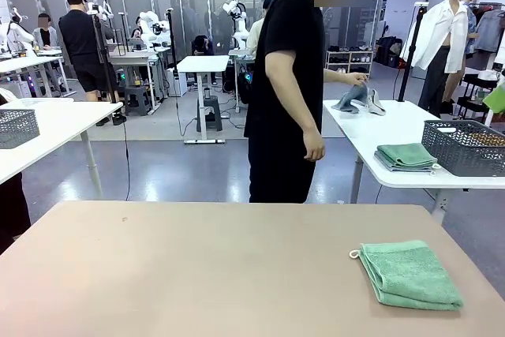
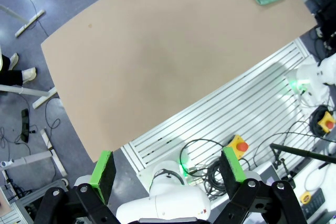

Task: Fold the towels and place them in the basket.
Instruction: When a person lays out a Towel with hook on the table, fold it in half twice.

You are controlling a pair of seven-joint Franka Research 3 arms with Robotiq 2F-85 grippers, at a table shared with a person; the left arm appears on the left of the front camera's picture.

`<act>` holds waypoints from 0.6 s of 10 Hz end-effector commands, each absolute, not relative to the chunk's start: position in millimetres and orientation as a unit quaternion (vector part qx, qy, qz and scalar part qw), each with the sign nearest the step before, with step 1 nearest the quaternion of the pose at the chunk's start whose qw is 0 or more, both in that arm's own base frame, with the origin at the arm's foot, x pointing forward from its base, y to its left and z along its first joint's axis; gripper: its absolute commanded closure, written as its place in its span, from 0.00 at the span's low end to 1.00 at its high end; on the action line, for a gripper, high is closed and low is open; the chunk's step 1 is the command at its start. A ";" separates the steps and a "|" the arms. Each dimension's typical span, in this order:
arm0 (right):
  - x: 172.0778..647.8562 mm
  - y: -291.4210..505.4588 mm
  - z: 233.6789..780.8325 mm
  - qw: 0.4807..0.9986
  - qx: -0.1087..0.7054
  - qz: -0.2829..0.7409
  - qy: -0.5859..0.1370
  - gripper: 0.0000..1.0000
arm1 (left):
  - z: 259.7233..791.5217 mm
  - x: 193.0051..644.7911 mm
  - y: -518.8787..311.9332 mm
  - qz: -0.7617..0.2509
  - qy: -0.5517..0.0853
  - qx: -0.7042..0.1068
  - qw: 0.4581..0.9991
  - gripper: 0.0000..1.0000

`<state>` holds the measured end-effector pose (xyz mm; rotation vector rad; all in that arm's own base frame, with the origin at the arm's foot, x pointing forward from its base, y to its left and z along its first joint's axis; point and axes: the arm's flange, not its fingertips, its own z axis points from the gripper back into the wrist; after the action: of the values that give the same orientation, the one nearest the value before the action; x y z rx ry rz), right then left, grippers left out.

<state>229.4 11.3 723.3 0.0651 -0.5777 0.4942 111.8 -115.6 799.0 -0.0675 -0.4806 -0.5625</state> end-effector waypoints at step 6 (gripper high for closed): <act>231.3 10.8 725.8 0.929 0.024 0.238 -0.282 0.00 | 801.8 100.0 -117.6 -0.284 -0.238 -0.041 0.928 0.00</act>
<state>229.1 11.2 724.0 0.0649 -0.5792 0.4942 111.8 -115.6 799.0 -0.0675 -0.4806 -0.5626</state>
